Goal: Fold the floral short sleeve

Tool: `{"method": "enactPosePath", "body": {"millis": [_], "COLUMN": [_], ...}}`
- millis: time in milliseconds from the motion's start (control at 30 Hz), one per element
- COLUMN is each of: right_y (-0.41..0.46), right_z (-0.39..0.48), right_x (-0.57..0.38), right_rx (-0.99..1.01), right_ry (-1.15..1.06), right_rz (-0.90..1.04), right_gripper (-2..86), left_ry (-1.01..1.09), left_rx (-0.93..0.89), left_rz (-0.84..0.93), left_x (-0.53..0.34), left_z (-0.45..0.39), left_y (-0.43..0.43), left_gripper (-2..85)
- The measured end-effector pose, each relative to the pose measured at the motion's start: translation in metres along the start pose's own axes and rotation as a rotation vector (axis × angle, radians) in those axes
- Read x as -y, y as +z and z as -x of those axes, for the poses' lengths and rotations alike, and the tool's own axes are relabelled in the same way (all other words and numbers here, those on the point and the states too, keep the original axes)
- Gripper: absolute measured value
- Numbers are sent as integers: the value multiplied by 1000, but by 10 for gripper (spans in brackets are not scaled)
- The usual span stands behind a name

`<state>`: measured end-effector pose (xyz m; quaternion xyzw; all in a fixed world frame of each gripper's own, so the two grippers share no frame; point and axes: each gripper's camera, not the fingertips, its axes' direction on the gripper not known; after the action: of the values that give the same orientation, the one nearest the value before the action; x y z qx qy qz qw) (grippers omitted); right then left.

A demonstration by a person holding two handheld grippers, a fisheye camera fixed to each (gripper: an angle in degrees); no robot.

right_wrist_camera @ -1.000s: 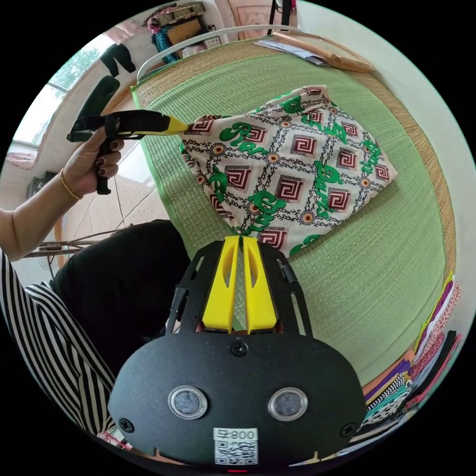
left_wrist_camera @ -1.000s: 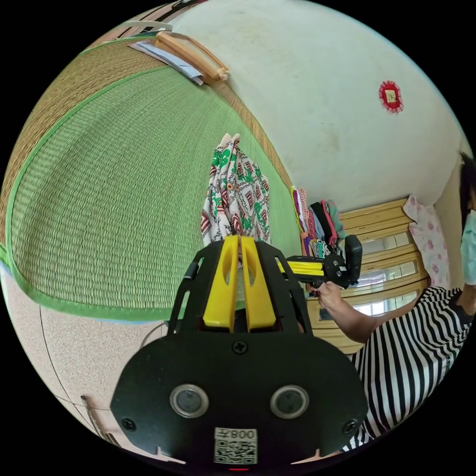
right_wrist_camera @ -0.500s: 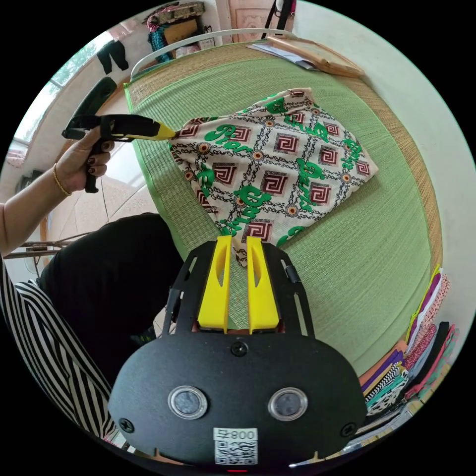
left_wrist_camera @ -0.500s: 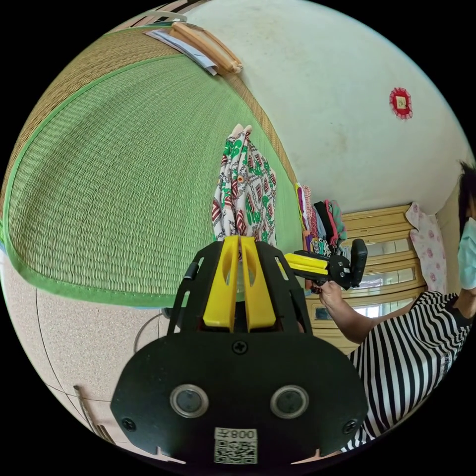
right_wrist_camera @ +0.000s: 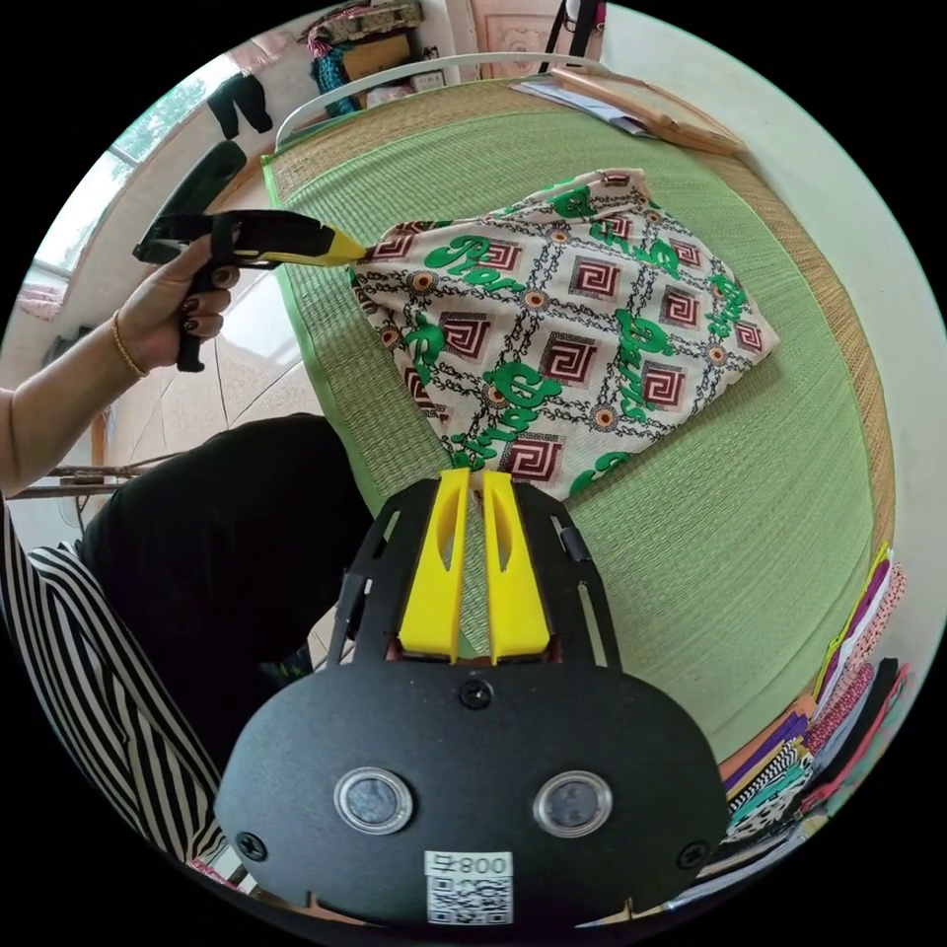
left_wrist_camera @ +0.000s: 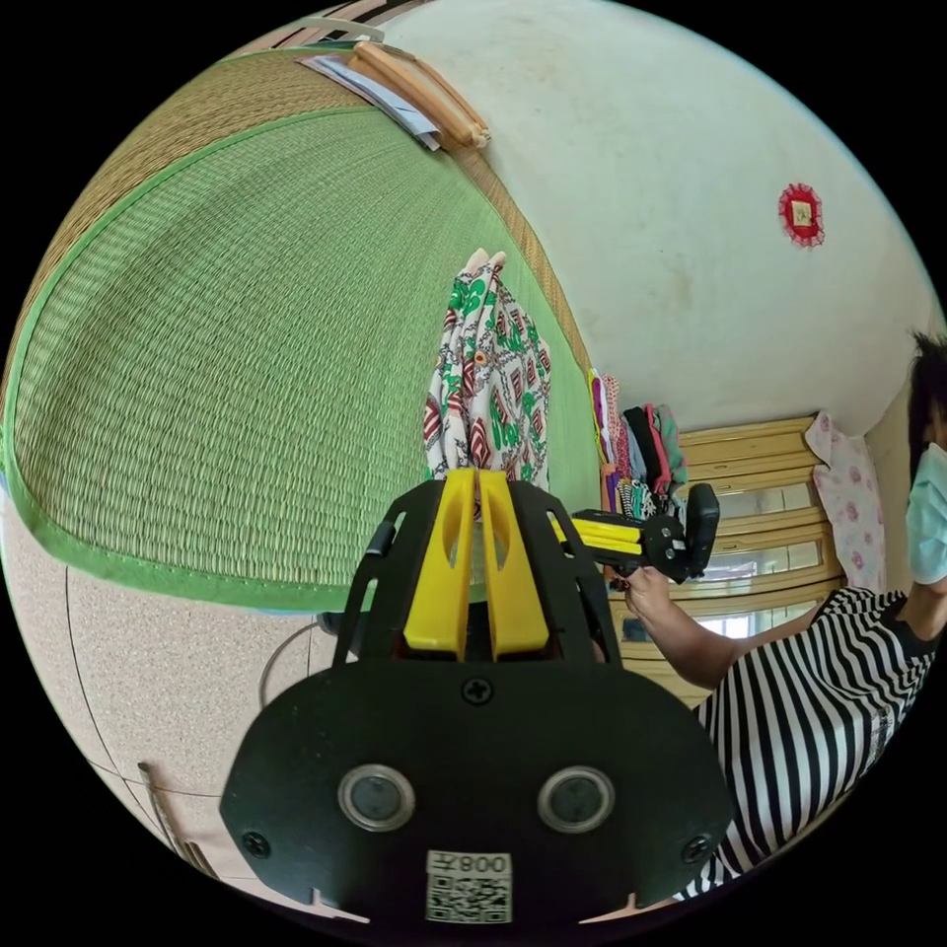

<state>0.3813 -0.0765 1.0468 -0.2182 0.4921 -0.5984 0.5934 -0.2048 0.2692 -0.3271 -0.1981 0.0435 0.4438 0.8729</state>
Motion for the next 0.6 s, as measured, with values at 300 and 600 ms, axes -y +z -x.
{"method": "enactPosePath", "body": {"millis": [300,600], "right_y": [-57,-56], "right_z": [-19,-34], "right_x": [-20,-38], "right_rx": [34,109], "right_ry": [24,45], "right_rz": [-46,40], "right_gripper": [1,-1], "left_ry": [12,-29], "left_rx": [-28,12], "left_rz": [-7,42], "left_x": [-21,-51], "left_z": [5,40], "left_y": [16,51], "left_gripper": [4,10]}}
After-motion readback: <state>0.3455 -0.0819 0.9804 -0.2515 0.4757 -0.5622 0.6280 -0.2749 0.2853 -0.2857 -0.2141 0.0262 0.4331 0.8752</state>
